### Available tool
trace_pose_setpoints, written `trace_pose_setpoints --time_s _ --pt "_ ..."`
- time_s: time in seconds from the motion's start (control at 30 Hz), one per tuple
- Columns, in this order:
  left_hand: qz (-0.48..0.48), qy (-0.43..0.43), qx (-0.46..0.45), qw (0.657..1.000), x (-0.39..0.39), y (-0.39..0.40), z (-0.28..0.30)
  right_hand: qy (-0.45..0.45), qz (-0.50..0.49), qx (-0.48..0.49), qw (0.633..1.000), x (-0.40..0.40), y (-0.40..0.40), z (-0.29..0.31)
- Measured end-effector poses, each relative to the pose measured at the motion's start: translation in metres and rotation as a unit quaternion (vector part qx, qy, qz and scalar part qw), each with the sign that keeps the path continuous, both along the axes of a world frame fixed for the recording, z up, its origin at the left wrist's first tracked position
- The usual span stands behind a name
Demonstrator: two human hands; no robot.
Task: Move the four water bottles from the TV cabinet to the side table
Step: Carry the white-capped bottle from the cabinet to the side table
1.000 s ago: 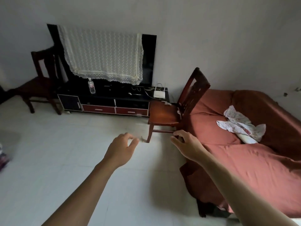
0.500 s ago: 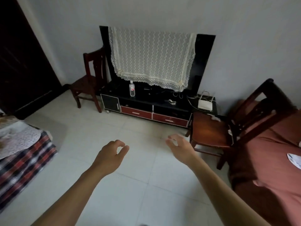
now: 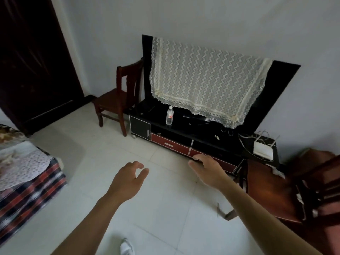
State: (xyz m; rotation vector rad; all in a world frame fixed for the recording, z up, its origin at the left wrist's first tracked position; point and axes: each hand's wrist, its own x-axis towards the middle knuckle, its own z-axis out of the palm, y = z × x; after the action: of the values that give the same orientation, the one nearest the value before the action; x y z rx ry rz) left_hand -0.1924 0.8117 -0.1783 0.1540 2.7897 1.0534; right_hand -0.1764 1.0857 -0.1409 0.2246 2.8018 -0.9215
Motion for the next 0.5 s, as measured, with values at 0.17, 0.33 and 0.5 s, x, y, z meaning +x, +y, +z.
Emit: trace_pose_setpoints --time_s 0.17,0.33,0.5 --pt "-0.034 -0.008 0.015 0.999 -0.114 -0.013 0.003 -0.004 -0.028 0.025 0.999 -0.090 -0.030 0.009" --pt "-0.053 0.014 0.014 0.998 -0.217 -0.025 0.020 0.001 -0.064 0.040 0.997 -0.170 -0.043 0.019" --pt "-0.065 0.003 0.013 0.998 -0.296 -0.045 0.007 -0.032 -0.083 0.010 0.996 -0.237 -0.055 -0.008"
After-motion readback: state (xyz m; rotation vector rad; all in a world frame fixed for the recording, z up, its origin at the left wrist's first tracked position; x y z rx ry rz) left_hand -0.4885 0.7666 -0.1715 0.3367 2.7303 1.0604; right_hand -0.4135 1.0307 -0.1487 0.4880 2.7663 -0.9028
